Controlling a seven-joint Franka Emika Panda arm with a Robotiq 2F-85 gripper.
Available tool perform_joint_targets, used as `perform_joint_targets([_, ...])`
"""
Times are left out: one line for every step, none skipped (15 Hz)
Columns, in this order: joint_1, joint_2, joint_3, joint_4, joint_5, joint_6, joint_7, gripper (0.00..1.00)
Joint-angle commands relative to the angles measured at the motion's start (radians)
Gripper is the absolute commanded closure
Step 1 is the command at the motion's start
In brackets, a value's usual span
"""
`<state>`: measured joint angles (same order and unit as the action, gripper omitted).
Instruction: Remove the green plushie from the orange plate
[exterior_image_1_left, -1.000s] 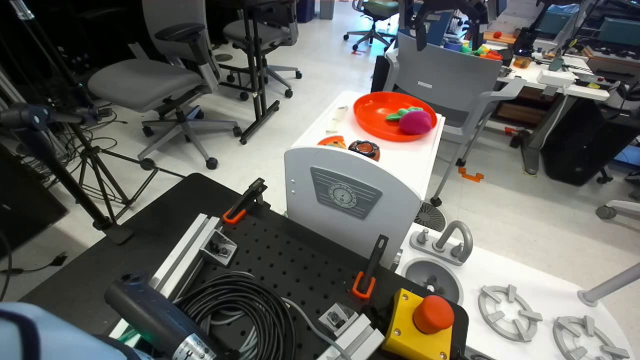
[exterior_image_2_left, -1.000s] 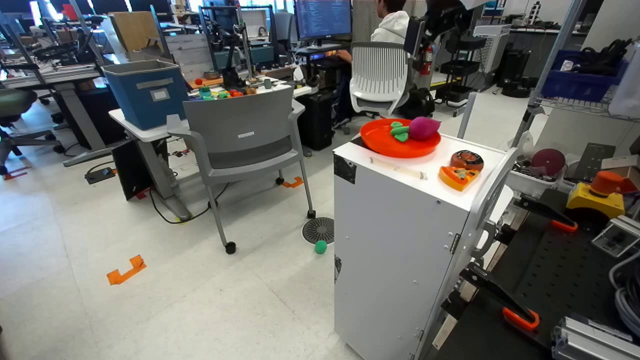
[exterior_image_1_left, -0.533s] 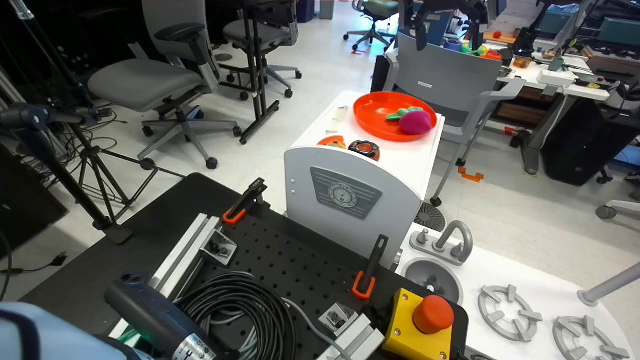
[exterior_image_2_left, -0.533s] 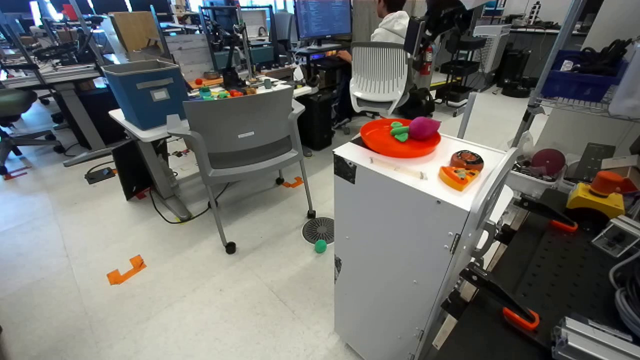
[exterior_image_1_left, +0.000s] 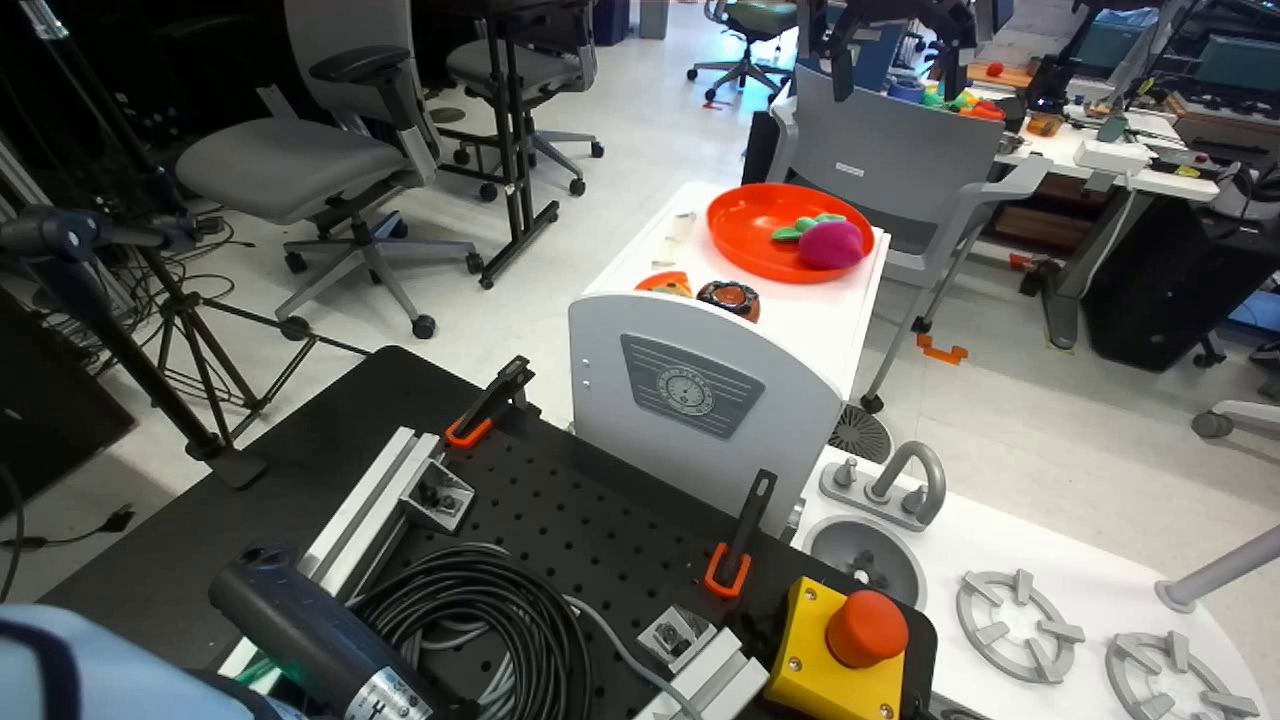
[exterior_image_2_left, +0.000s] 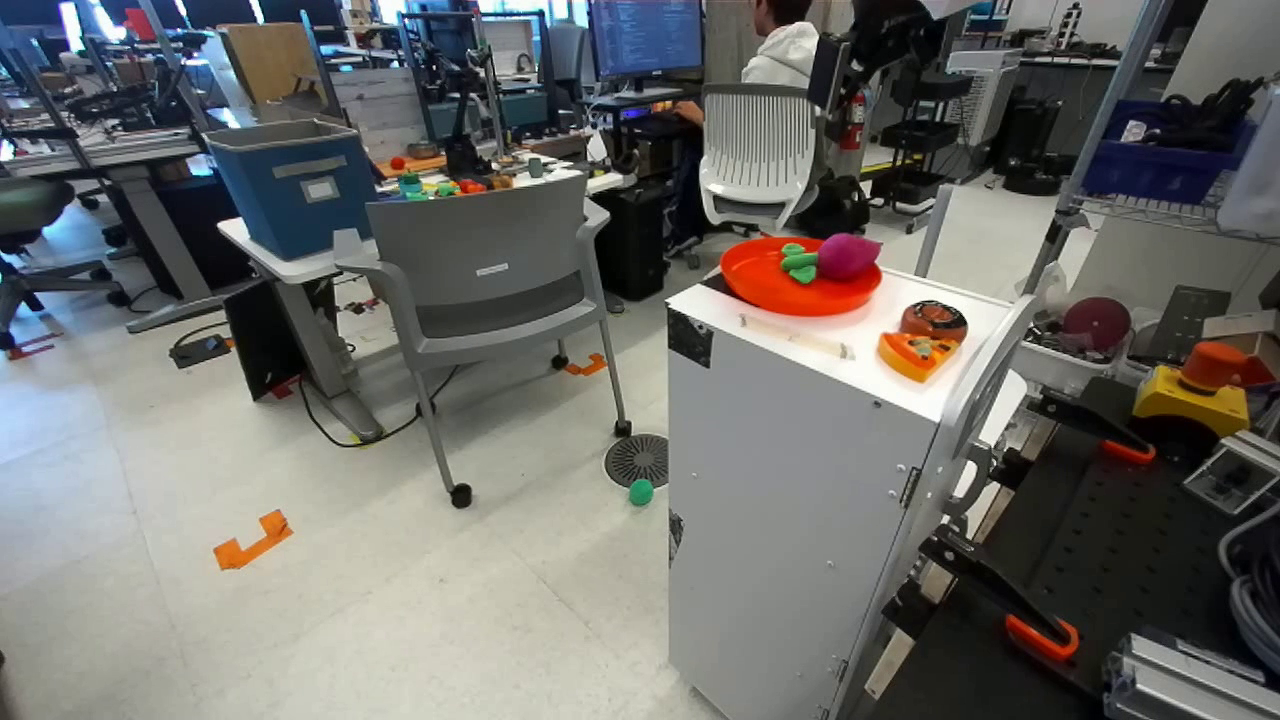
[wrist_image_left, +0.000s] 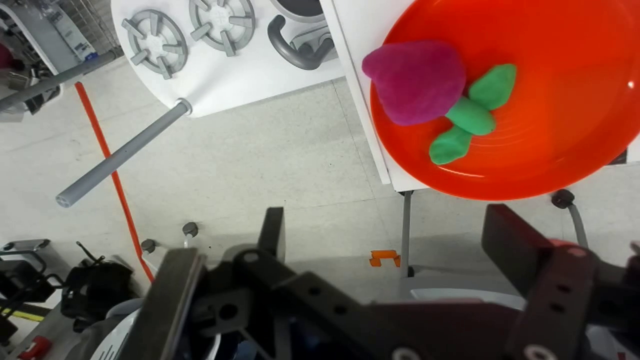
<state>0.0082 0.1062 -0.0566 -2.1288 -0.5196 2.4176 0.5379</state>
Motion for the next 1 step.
perform_joint_targets([0.005, 0.0, -0.005, 0.001, 0.003, -0.002, -0.004, 0.0])
